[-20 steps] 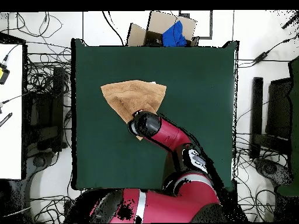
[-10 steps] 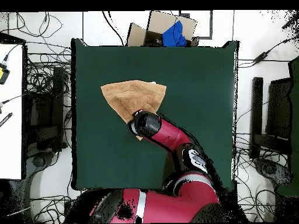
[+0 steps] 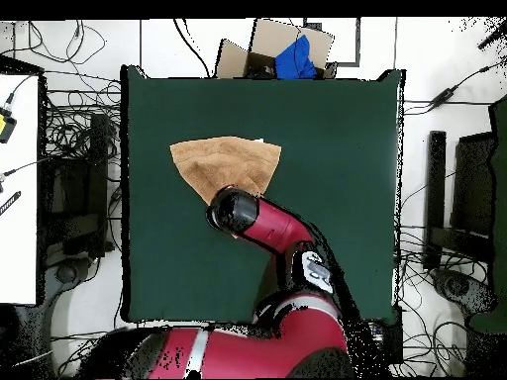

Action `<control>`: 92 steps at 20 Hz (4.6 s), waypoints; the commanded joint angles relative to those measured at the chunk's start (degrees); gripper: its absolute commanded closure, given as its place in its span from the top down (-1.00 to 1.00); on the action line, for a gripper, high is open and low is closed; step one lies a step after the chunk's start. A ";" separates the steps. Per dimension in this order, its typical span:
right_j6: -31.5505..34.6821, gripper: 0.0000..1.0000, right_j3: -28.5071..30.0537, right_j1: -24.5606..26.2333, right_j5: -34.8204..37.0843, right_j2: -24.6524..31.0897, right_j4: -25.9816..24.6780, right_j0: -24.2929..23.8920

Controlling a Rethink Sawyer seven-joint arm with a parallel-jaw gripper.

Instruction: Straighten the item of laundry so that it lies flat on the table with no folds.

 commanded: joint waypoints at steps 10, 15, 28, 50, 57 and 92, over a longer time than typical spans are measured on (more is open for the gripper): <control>9.29 1.00 -13.60 -1.63 13.15 -10.77 -0.38 8.37; 9.10 1.00 -18.41 -1.18 17.68 -11.92 -0.69 8.15; 3.26 1.00 -27.36 0.24 25.32 -11.18 -3.21 3.72; 6.64 1.00 -29.38 2.84 25.31 -10.74 -2.83 2.88; 11.11 1.00 -29.28 3.14 25.36 -12.36 -1.31 4.14; -16.84 1.00 -42.47 2.64 36.99 3.20 -11.11 -5.35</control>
